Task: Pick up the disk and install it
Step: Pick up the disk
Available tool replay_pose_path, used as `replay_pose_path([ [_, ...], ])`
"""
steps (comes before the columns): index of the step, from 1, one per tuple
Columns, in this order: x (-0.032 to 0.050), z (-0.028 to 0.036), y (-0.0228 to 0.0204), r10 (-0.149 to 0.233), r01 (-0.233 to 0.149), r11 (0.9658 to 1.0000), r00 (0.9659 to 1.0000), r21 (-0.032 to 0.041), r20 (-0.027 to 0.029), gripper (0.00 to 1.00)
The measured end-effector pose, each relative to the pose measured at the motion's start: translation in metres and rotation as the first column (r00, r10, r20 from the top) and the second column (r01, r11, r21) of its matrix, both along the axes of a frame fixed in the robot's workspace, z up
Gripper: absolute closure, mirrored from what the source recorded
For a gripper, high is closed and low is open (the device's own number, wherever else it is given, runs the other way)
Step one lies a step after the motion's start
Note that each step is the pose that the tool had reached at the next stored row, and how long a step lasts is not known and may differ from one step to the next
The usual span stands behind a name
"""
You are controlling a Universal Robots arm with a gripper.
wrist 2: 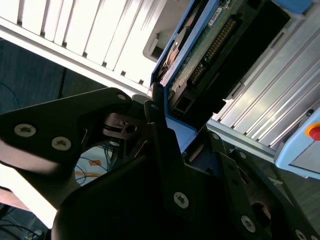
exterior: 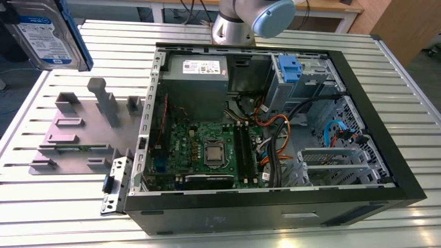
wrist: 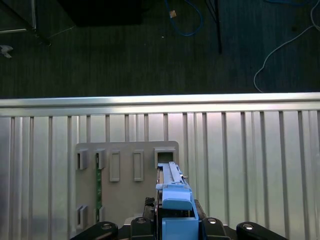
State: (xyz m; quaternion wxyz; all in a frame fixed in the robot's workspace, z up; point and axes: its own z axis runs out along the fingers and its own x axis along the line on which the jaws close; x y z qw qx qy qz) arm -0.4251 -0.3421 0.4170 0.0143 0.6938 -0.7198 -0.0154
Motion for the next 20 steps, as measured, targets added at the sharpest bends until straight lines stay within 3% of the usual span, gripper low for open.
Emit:
replay_pose_path([
  [20,0.0,0.011,0.0,0.0,0.0,1.0,1.0,0.0,0.0,0.63],
])
